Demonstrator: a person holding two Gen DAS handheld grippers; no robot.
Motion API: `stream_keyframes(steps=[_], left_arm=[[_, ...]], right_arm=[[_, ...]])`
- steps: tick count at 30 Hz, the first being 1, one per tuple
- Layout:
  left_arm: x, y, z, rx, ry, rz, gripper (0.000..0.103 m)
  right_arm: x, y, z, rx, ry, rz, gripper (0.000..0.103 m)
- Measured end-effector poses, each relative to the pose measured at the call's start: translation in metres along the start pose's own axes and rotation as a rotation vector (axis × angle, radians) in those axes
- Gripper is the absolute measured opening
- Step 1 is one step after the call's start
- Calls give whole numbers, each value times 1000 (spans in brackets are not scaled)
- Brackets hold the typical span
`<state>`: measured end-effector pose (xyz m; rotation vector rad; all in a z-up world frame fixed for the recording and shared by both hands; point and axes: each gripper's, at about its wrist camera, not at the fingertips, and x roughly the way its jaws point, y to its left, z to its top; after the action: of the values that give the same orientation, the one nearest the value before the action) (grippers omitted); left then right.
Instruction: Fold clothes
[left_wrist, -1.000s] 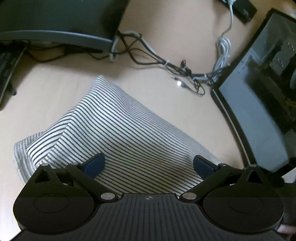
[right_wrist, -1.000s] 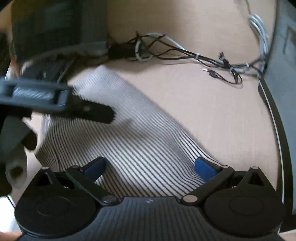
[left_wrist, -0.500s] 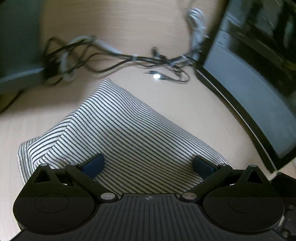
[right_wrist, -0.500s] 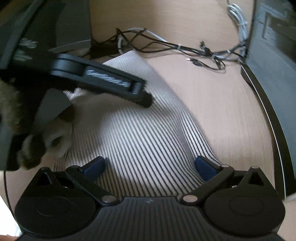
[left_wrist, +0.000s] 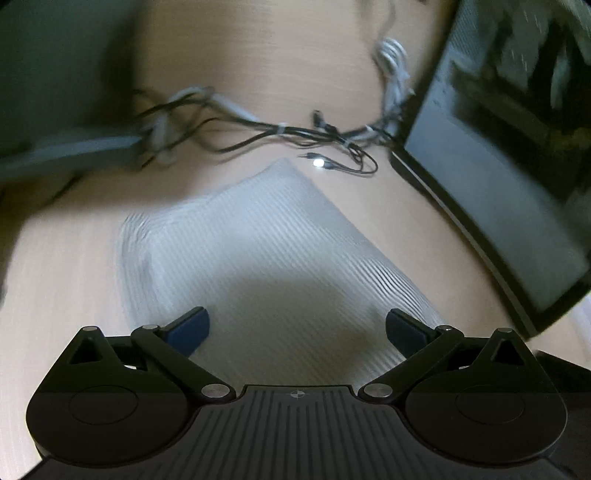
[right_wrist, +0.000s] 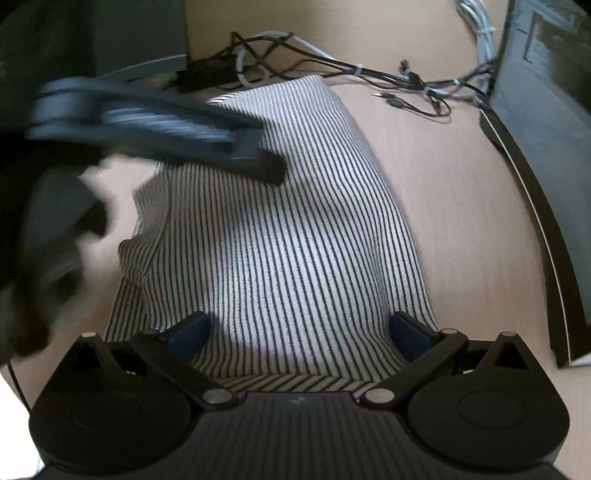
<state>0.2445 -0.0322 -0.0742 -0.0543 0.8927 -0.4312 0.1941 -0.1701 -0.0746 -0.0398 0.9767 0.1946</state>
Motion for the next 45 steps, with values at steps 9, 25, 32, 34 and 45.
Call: stream_keyframes(steps=[9, 25, 32, 34, 45], left_arm=[[-43, 7, -32, -119, 4, 2, 103], [-125, 90, -65, -290, -157, 239, 103], [-133, 49, -88, 111, -184, 158, 103], [-124, 24, -96, 295, -192, 120, 103], [-30, -51, -95, 783, -236, 94, 103]], right_arm=[[-84, -7, -24, -501, -196, 122, 67], [-39, 56, -72, -962, -131, 247, 61], [-41, 35, -16, -592, -78, 347, 17], [-43, 21, -2, -477, -51, 388, 17], [-63, -17, 22, -237, -38, 485, 17]])
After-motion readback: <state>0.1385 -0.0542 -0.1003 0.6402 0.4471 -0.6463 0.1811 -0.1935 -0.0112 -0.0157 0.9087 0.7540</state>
